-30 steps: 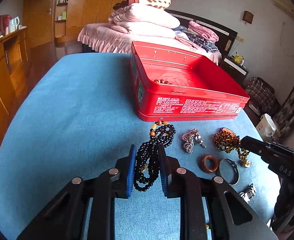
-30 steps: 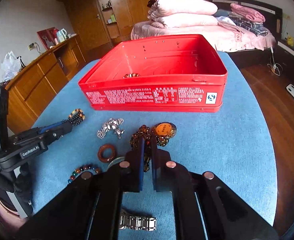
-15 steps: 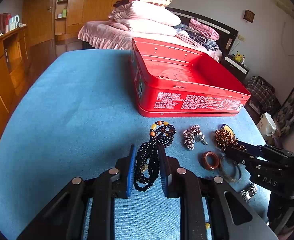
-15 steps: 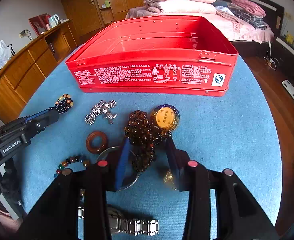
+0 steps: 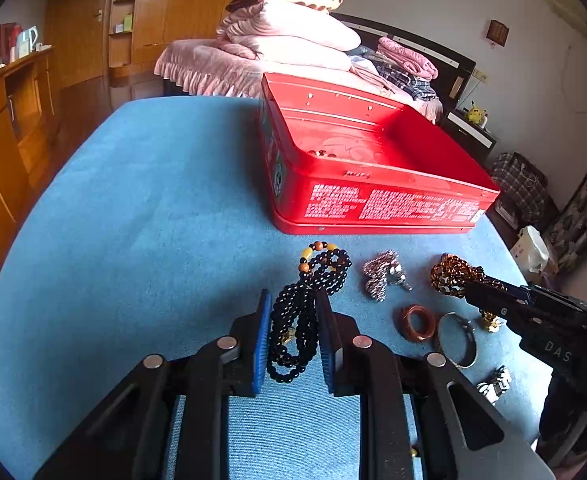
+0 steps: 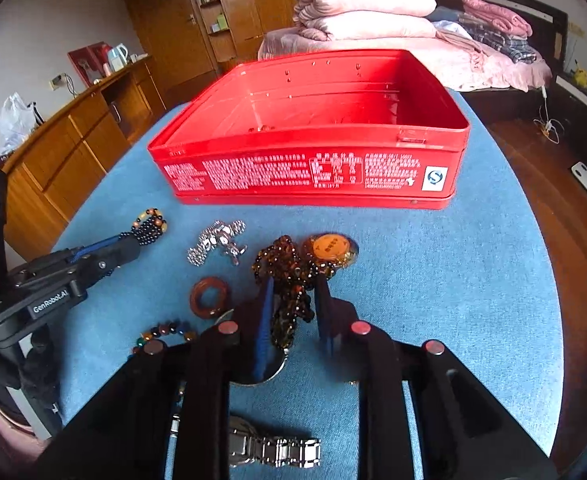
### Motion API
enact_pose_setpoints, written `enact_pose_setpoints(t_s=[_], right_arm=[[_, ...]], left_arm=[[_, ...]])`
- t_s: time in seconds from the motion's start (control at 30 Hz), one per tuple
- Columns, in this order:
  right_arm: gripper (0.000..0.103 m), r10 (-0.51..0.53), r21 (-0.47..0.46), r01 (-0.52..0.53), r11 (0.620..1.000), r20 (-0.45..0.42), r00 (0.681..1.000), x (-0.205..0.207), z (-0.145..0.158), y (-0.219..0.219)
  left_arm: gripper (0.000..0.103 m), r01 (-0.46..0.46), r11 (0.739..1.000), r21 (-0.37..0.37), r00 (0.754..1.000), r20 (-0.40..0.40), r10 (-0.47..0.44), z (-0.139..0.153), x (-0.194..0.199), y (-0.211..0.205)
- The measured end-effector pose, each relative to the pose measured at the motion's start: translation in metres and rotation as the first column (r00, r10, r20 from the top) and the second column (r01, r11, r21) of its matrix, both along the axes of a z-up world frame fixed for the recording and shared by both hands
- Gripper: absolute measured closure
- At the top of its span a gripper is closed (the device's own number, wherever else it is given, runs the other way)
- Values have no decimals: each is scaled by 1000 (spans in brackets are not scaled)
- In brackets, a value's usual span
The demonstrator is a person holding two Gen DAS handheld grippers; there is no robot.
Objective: Organize jewelry
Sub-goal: 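Carry the necklace into the red tin with the left tool while the right tool releases the amber strand inside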
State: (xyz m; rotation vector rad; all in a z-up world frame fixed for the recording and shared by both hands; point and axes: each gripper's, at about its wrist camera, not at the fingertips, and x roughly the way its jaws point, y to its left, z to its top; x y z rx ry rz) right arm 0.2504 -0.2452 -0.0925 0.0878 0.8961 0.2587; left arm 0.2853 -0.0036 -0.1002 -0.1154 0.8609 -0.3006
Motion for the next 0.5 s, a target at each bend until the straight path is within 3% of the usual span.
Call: enact_pose_setpoints(t_s=[0.5], right_arm=[[86, -3, 14, 1, 1000, 134, 991, -8, 55, -13]], left_arm=[[81, 48, 998, -28, 991, 122, -45, 55, 4, -24]])
